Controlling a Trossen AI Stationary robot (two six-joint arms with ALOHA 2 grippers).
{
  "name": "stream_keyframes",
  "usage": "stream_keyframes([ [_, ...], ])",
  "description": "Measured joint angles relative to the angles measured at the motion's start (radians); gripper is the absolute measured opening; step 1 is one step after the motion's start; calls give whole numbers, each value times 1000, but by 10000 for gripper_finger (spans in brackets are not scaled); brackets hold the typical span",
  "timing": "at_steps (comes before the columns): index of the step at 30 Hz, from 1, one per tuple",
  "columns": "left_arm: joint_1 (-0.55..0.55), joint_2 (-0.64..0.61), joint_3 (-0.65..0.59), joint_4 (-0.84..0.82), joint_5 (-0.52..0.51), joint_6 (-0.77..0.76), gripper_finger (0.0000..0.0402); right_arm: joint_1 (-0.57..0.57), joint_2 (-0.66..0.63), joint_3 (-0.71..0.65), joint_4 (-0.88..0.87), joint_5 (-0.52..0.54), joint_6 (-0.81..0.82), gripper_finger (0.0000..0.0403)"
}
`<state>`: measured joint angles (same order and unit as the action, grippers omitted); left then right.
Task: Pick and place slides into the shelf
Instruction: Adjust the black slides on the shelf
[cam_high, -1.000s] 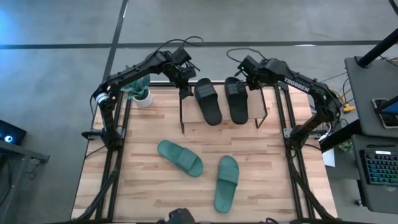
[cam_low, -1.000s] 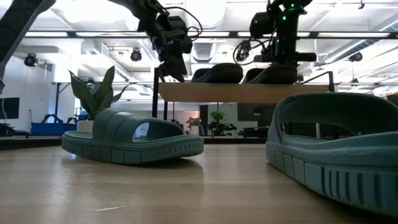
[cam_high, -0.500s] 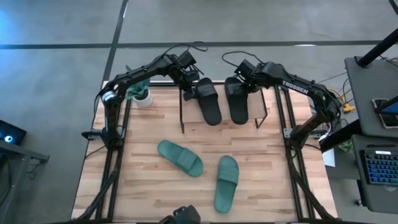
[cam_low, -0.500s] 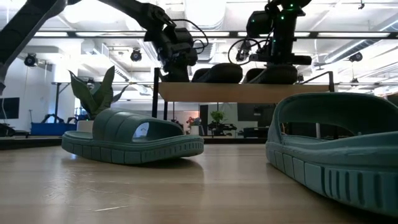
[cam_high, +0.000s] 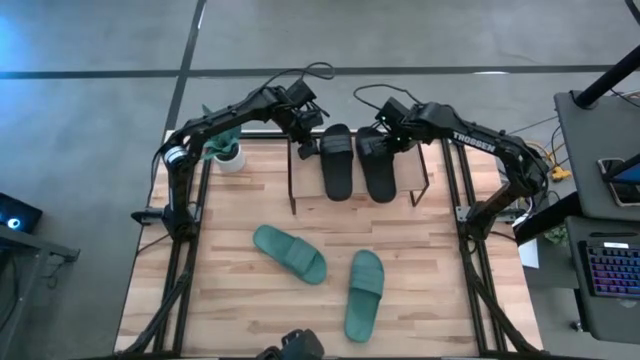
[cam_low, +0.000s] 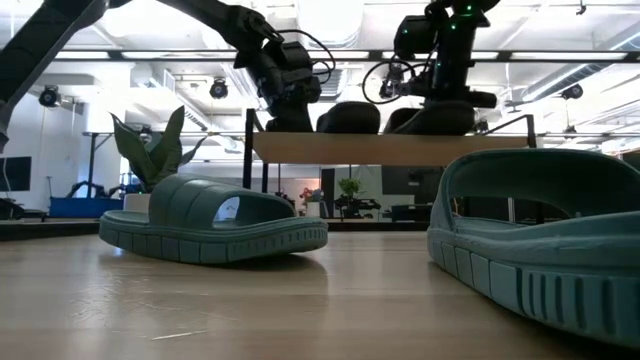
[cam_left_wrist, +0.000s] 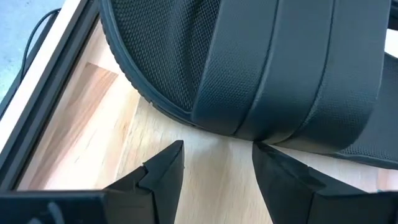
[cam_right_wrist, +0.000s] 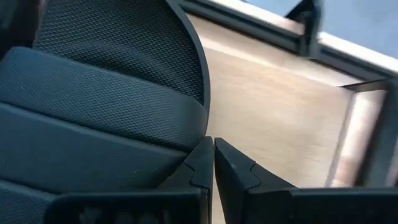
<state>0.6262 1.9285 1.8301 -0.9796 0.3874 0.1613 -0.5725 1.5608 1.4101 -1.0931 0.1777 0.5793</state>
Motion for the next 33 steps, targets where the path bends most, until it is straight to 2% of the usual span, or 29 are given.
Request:
stream_keyframes([
  [9,-18,0,0,-99,4,0,176,32,0,-1,35,-23,3,8],
  [15,-37,0,0,-103,3,1,176,35,-2,0,22,32,3,8],
  [22,-40,-15,2,-128,3,1,176,34,-51,3,-84,108,-1,8],
  [25,-42,-47,2,-156,4,1,176,34,-88,1,-153,92,1,8],
  [27,-51,-65,2,-165,9,0,176,34,-115,-5,-186,41,2,8],
  [29,-64,-78,2,-162,38,-7,176,39,-144,-21,-205,2,2,8],
  [33,-112,-92,2,-104,115,-28,176,61,-199,-56,-210,-2,30,8],
])
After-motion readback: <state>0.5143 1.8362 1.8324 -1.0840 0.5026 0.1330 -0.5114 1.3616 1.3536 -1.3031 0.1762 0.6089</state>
